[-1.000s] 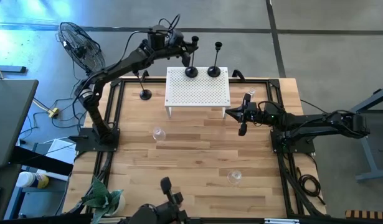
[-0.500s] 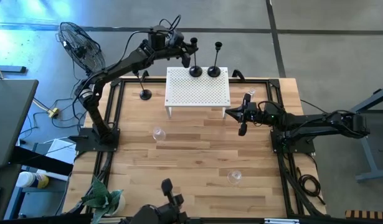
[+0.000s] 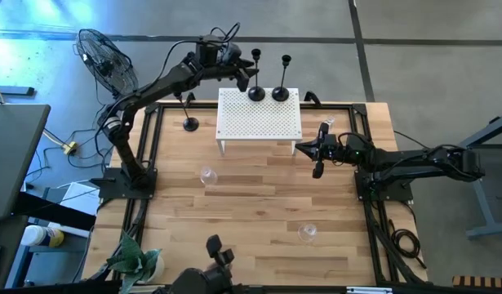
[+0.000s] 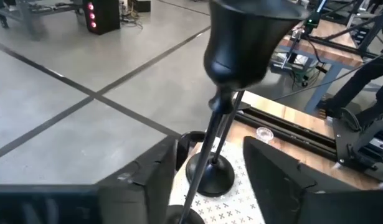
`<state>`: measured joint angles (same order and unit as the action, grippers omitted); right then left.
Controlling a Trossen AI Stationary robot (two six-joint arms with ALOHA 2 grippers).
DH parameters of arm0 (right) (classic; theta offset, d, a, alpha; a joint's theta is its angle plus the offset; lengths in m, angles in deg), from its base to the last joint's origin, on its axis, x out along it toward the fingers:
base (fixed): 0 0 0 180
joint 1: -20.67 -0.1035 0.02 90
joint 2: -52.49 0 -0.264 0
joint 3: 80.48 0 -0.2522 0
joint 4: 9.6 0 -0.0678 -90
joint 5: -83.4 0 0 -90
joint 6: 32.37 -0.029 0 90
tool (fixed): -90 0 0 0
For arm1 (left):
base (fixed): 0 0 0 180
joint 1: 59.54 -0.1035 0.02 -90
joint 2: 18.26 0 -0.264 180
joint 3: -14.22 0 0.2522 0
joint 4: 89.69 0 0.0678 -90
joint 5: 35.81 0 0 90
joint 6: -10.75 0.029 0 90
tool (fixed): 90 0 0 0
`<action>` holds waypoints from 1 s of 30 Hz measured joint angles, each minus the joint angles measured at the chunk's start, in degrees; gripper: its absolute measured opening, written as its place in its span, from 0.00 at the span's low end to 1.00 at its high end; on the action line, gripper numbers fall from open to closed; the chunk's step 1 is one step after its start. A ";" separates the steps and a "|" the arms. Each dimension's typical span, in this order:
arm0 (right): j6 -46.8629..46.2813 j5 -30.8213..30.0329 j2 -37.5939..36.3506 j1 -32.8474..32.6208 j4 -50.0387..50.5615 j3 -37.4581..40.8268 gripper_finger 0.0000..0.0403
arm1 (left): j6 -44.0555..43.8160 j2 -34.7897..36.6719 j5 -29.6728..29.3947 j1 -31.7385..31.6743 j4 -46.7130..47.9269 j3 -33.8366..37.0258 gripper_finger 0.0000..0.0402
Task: Pick & Place candle stick holders
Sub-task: Put the black candle holder on the shelf
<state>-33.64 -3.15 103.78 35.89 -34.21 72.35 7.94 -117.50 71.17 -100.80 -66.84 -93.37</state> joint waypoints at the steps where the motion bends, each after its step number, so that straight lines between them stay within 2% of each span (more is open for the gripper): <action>1: -0.07 -0.01 0.00 0.00 0.00 0.00 0.00 | 0.08 0.24 0.00 0.00 0.19 0.00 0.49; 6: -0.15 -0.01 0.00 0.00 0.00 0.00 0.00 | 2.92 2.69 -0.08 0.00 2.27 0.00 0.55; 15: 0.08 -0.01 0.00 0.00 0.00 0.00 0.00 | 9.23 11.84 -3.94 0.00 15.12 0.02 0.55; 18: 0.10 0.00 0.00 -0.01 0.00 0.00 0.00 | 10.10 14.99 -6.14 0.02 22.20 0.02 0.48; 22: 0.21 -0.01 0.00 0.00 0.00 0.00 0.00 | 10.34 17.89 -11.87 1.45 29.99 1.11 0.31; 24: 0.25 -0.01 0.00 -0.02 0.00 0.00 0.00 | 11.25 19.85 -14.41 2.75 30.35 4.64 0.20; 27: 0.47 -0.01 0.00 -0.01 0.01 0.00 0.00 | 11.21 22.63 -15.27 5.44 27.37 11.34 0.05; 30: 0.47 -0.01 0.00 0.00 0.01 0.00 0.00 | 8.81 25.99 -16.67 8.41 20.39 20.49 0.02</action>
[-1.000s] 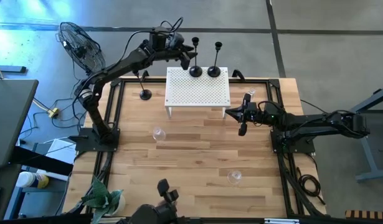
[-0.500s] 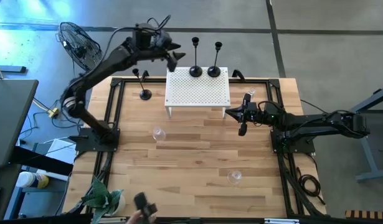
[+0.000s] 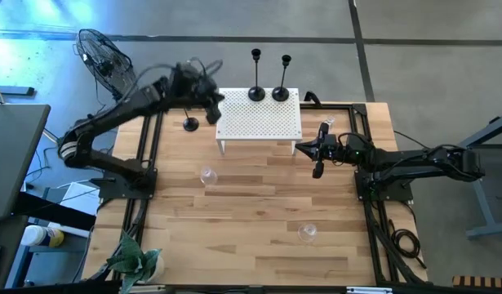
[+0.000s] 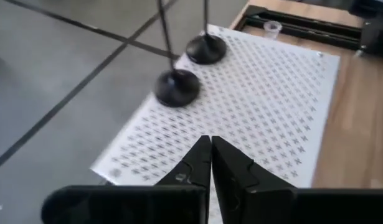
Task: Pick & Place candle stick holders
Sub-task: Put the black candle holder on the shelf
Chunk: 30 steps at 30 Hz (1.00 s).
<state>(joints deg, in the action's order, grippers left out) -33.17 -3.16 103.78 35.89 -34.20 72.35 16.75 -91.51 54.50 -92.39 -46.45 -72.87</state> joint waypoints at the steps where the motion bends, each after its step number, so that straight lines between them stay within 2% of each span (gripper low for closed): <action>1: 0.00 0.01 0.00 -0.02 0.00 -0.01 0.00 | -0.44 1.18 -1.20 1.13 -3.15 3.23 0.03; 7: 0.00 0.00 0.00 0.00 0.01 -0.01 0.00 | -9.86 8.40 -12.79 7.23 -21.34 21.98 0.01; 10: 0.04 0.00 0.00 0.00 0.03 -0.02 0.00 | -13.13 10.63 -18.46 8.54 -25.73 26.44 0.01; 12: 0.56 0.00 0.00 -0.02 0.03 0.00 0.00 | -12.59 10.97 -20.71 8.49 -25.46 26.92 0.02; 17: 0.42 0.00 0.00 0.00 0.03 0.00 0.00 | -15.69 13.78 -21.44 9.29 -19.36 26.80 0.00; 27: 0.75 0.00 0.00 -0.01 0.42 0.00 0.00 | -29.78 21.10 -43.85 19.15 -17.21 40.93 0.00; 30: 0.79 0.00 0.00 -0.02 0.96 0.00 0.00 | -31.40 24.07 -47.60 19.71 -17.15 43.33 0.00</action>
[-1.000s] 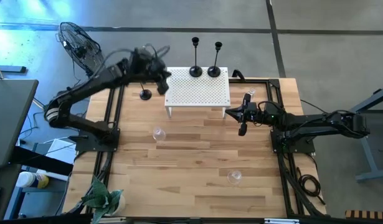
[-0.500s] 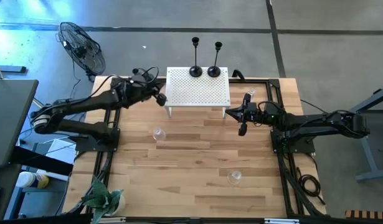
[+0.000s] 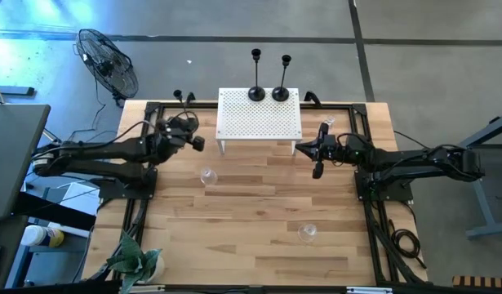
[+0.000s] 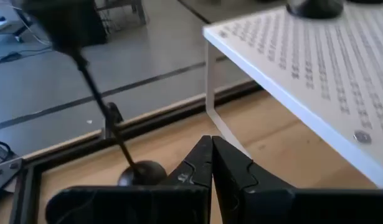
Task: Pick & Place candle stick holders
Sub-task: Put the black candle holder on the shelf
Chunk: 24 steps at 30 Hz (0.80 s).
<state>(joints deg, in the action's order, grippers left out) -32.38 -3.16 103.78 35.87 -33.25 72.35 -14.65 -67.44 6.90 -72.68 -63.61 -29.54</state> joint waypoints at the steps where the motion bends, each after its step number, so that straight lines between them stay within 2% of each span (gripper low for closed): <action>1: 0.00 0.00 0.00 0.01 0.18 0.00 0.00 | 0.18 1.13 -0.16 -0.38 -0.14 0.29 0.00; 3: 0.02 0.00 0.02 0.02 0.48 0.00 0.00 | 2.15 3.62 0.95 -1.90 -0.18 0.35 0.00; 9: 0.31 0.00 0.02 0.02 0.54 0.00 0.00 | 10.26 13.44 15.12 -10.49 -0.27 0.64 0.00; 16: 0.70 0.00 0.02 0.00 0.59 0.00 0.00 | 12.96 24.15 29.31 -21.08 -2.21 6.21 0.00; 19: 0.72 0.00 0.02 0.00 0.59 0.00 0.00 | 13.29 26.79 33.24 -24.42 -1.84 8.25 0.00; 24: 0.59 0.02 0.02 0.02 0.59 -0.02 0.00 | 16.67 28.10 36.33 -31.35 -0.49 8.85 0.00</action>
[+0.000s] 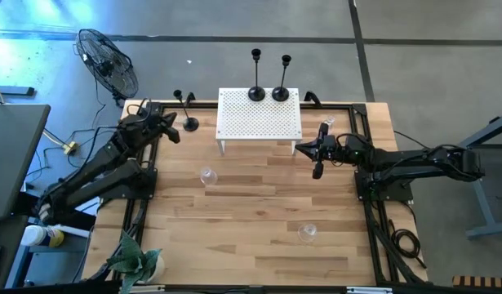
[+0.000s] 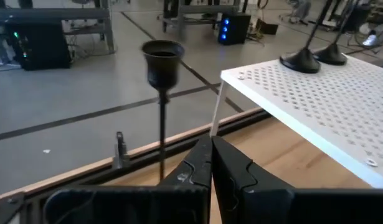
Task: Pick & Place candle stick holders
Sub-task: Put the black candle holder on the shelf
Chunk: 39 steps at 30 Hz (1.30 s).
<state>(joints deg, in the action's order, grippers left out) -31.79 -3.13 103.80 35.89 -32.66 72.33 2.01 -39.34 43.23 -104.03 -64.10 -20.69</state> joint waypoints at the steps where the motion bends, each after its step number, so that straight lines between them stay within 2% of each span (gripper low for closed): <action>1: -0.02 0.01 0.00 -0.02 0.00 0.02 0.00 | 0.75 0.00 2.37 -1.79 -0.01 0.00 0.00; 6: -0.07 0.11 0.00 -0.02 -0.02 0.02 0.00 | 4.04 -1.10 17.35 -10.64 0.31 0.00 0.00; 10: -0.07 0.13 0.00 0.00 -0.04 0.02 0.00 | 4.16 -3.06 18.00 -14.27 0.19 0.00 0.01; 15: -0.09 0.07 0.00 0.00 -0.25 0.02 0.00 | 4.03 -8.22 22.50 -14.37 -4.25 -0.02 0.14; 21: -0.36 0.02 0.00 0.00 -0.28 0.02 0.00 | 4.06 -14.83 17.10 -14.39 -11.97 -0.09 0.38; 25: -0.53 0.02 0.00 -0.02 -0.28 0.02 0.00 | 4.03 -19.48 15.98 -14.39 -17.13 -0.07 0.49; 31: -0.53 -0.01 0.00 -0.01 -0.28 0.02 0.00 | 4.73 -25.72 14.70 -14.39 -25.27 -0.07 0.51; 39: -0.55 -0.02 0.00 0.00 -0.28 0.02 0.00 | 6.97 -28.85 12.92 -14.39 -28.55 -0.07 0.49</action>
<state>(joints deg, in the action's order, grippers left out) -32.34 -3.16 103.80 35.89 -32.95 72.35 8.99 -68.19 56.15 -118.41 -92.65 -20.76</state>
